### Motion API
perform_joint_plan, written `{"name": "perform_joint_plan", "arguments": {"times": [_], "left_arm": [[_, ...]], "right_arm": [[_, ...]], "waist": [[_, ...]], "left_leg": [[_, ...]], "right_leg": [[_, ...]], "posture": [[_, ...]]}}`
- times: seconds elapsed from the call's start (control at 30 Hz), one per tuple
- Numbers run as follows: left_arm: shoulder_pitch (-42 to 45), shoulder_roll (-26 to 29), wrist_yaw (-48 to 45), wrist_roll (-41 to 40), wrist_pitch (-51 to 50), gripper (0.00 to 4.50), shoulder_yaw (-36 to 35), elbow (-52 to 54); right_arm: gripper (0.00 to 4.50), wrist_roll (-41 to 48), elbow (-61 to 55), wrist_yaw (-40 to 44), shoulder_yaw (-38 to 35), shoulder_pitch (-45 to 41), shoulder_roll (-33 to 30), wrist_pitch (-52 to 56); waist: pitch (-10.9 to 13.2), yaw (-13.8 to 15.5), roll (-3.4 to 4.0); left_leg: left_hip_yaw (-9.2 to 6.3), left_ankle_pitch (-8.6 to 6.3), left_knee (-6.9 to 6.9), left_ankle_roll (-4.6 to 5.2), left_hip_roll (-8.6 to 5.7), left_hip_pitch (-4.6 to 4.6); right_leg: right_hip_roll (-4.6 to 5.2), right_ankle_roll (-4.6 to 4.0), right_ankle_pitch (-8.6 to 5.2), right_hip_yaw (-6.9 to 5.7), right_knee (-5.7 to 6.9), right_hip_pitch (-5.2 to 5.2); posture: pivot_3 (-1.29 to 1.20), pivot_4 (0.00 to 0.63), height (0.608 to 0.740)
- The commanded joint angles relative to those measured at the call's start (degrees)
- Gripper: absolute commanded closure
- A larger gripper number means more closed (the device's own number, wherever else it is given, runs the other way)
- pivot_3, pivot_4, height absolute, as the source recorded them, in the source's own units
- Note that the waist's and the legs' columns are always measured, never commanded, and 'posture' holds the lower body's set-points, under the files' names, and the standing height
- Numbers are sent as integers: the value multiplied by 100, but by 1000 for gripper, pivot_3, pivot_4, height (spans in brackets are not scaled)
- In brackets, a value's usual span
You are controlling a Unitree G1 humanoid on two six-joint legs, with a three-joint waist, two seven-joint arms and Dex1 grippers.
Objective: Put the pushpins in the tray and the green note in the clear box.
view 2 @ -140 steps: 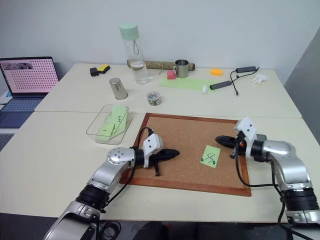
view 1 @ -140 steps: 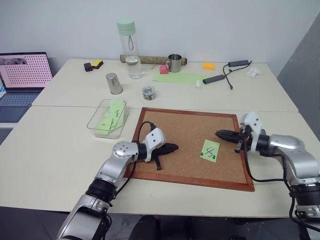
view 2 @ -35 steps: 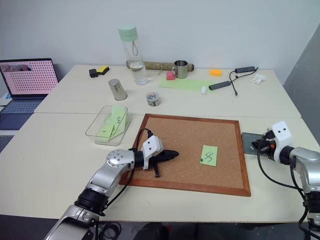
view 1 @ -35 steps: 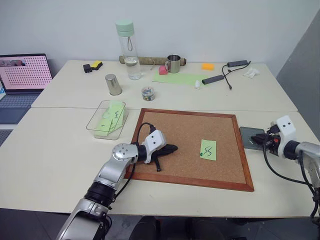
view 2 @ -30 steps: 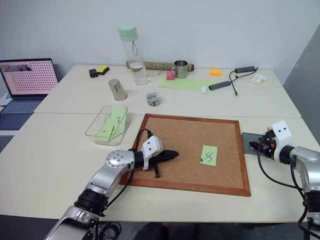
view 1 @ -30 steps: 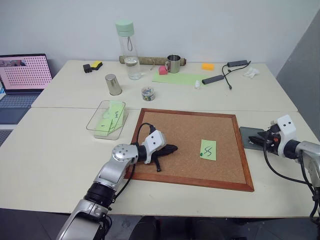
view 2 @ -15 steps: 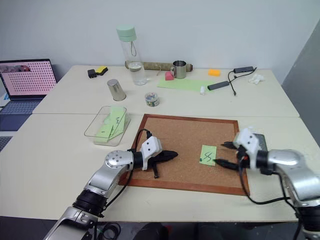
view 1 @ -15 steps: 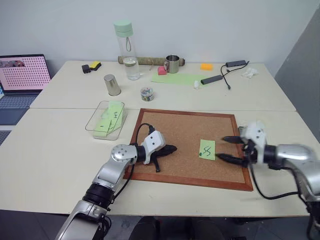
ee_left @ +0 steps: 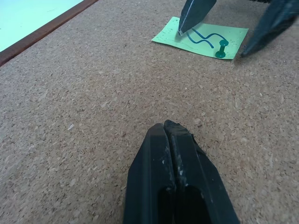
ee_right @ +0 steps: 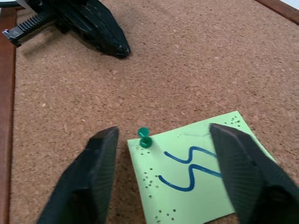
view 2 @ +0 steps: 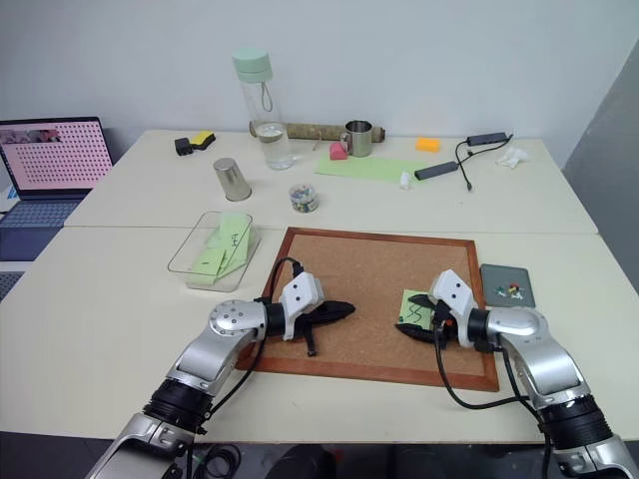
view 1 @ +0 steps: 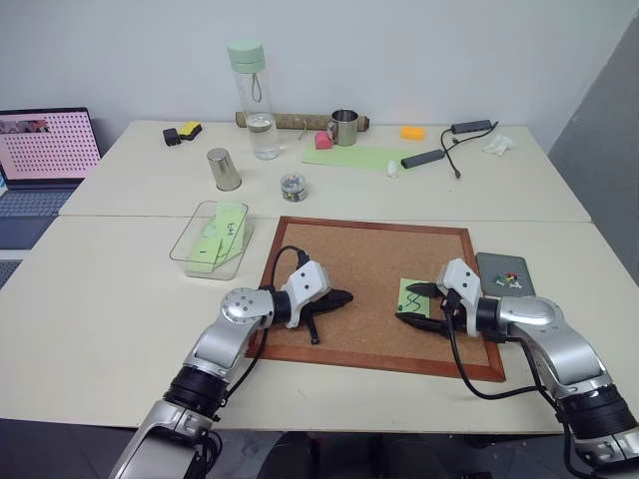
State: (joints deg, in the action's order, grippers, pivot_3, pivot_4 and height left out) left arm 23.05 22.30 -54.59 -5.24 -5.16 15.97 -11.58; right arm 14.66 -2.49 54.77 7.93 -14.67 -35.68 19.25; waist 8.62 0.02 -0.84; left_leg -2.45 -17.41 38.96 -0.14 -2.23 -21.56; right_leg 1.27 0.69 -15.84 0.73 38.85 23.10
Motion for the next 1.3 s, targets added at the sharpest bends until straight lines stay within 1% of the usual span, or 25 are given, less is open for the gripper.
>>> {"name": "perform_joint_plan", "arguments": {"times": [0.03,0.23,0.27,0.37,0.4,0.73,0.93,1.0,1.13,1.2,1.3], "left_arm": [[-228,84,-111,177,-204,4500,240,-137],[-233,74,-99,176,-228,4500,239,-120],[-234,73,-97,175,-232,4500,237,-117],[-235,74,-90,173,-245,4500,232,-108],[-235,74,-89,173,-247,4500,231,-107],[-231,3,10,89,-301,4500,117,-163],[-49,-164,96,-96,-448,4500,-89,-220],[-1,-211,96,-334,-744,4500,-257,-50],[93,-327,15,-1382,-1990,3832,-816,653],[99,-309,-16,-1786,-2554,3407,-979,953],[141,-373,109,-2432,-3389,2887,-1303,1275]], "right_arm": [[2353,-26,63,46,-103,-66,9,-254],[3589,-128,184,73,42,-25,69,-438],[3858,-131,187,76,50,-24,74,-452],[4431,-108,149,97,47,-7,75,-474],[4488,-99,132,108,42,0,72,-480],[4488,369,-736,247,-357,40,-196,-155],[4488,188,-907,317,-320,-189,-347,-382],[4488,59,-907,355,-269,-278,-390,-570],[4500,-387,-786,432,-89,-431,-518,-1232],[4500,-566,-673,422,-46,-501,-528,-1575],[4500,-781,-504,405,11,-671,-493,-2098]], "waist": [[0,0,0],[0,-1,0],[0,-1,0],[0,-1,0],[0,-1,0],[0,1,0],[-1,20,0],[0,33,-1],[5,28,-7],[10,2,-11],[15,-11,-14]], "left_leg": [[0,0,0,0,0,0],[0,0,0,0,0,0],[0,0,0,0,0,0],[0,0,0,0,0,1],[0,0,0,0,0,1],[-1,0,0,0,0,-1],[-4,0,1,0,-1,0],[-4,0,2,0,-3,-1],[-7,0,4,0,-3,-5],[-11,0,4,0,-2,-17],[-12,1,4,-2,-2,-20]], "right_leg": [[0,0,0,0,0,0],[0,0,0,0,0,0],[0,0,0,0,0,0],[0,0,0,0,1,0],[0,0,0,0,1,0],[0,0,0,0,1,0],[0,0,0,-3,1,-2],[2,1,0,-3,1,-2],[2,1,0,-6,1,1],[1,1,0,-10,3,12],[1,0,0,-11,2,14]], "posture": [[0,150,740],[0,150,740],[0,150,740],[0,150,740],[0,150,740],[0,150,740],[0,150,740],[0,150,740],[0,150,740],[0,150,740],[0,150,740]]}}
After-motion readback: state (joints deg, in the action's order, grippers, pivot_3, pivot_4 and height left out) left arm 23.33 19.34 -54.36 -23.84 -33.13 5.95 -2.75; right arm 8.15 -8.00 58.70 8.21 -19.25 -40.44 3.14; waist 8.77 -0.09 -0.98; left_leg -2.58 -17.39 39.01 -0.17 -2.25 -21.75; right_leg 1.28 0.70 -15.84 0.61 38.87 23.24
